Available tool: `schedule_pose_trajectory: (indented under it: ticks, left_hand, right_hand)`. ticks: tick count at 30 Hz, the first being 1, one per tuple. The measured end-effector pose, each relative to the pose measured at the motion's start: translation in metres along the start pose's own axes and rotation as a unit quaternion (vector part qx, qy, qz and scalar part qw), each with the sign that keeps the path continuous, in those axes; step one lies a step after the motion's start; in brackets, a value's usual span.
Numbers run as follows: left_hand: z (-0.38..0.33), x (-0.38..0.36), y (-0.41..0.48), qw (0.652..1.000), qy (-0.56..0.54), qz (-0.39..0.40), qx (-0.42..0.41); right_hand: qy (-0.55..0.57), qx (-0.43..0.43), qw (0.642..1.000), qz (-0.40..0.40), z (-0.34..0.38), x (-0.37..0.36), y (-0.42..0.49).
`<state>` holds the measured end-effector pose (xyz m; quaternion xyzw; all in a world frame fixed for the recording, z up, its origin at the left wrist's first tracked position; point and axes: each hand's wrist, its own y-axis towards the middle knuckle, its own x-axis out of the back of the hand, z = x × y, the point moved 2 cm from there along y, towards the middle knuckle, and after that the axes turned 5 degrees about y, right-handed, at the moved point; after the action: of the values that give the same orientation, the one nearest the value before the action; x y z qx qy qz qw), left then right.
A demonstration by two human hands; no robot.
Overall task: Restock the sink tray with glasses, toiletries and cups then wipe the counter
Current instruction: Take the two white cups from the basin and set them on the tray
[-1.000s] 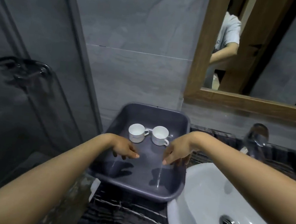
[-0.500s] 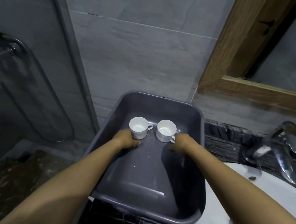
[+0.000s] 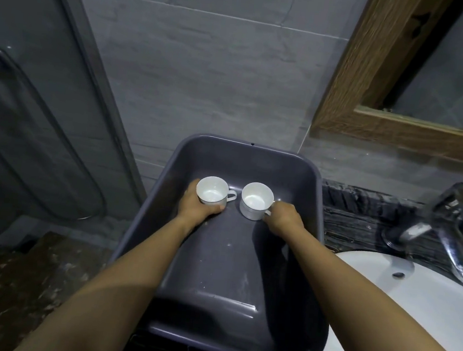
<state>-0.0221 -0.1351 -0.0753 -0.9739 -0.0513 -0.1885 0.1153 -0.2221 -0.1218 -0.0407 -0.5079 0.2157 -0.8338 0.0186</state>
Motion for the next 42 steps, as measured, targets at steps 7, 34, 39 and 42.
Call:
schedule_pose_trajectory:
  ticks: [7,34,39,42]
  left_hand:
    - [-0.001,0.002,-0.003,1.0,-0.013,0.021,0.008]
    - [-0.176,-0.048,-0.105,0.975,0.004,0.094,-0.202]
    - [-0.217,-0.116,-0.148,0.963,-0.015,0.133,-0.236]
    - [-0.232,-0.164,-0.181,0.957,-0.033,0.169,-0.234]
  right_hand:
    - [0.058,0.006,0.998,-0.017,0.002,0.006,-0.002]
    - [0.273,0.171,0.935,-0.146,-0.114,0.221,-0.153]
    - [0.306,0.181,0.918,-0.173,-0.197,0.262,-0.195]
    - [0.321,0.178,0.912,-0.182,-0.259,0.281,-0.215]
